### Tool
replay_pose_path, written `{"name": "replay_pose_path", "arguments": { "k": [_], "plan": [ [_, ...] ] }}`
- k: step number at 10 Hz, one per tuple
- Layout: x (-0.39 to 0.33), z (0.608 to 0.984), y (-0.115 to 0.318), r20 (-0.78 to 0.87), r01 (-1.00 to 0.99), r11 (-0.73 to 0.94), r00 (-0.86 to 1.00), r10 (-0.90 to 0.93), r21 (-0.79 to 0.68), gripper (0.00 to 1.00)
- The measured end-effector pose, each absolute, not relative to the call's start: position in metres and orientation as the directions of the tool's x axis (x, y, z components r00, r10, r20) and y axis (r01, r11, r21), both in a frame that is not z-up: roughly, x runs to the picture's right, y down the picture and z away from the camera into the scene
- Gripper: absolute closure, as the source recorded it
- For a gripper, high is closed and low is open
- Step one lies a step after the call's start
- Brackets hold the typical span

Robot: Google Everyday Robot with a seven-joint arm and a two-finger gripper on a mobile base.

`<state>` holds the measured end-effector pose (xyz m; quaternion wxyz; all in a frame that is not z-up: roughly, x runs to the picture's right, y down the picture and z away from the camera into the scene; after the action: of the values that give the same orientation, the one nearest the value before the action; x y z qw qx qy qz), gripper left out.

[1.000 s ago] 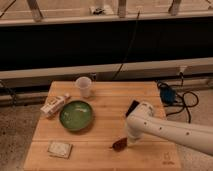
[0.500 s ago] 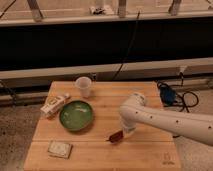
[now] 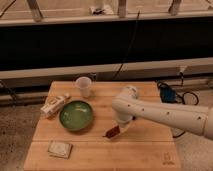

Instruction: Place the pepper in the ceramic bowl

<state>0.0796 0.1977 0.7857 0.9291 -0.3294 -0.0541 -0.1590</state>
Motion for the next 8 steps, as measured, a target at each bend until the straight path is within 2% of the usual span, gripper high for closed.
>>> {"name": "replay_pose_path", "arguments": {
  "k": [4, 8],
  "plan": [
    [0.051, 0.785, 0.178, 0.201, 0.377, 0.714, 0.925, -0.323, -0.589, 0.98],
    [-0.01, 0.789, 0.164, 0.206, 0.441, 0.689, 0.893, -0.399, -0.576, 0.98]
  ]
}}
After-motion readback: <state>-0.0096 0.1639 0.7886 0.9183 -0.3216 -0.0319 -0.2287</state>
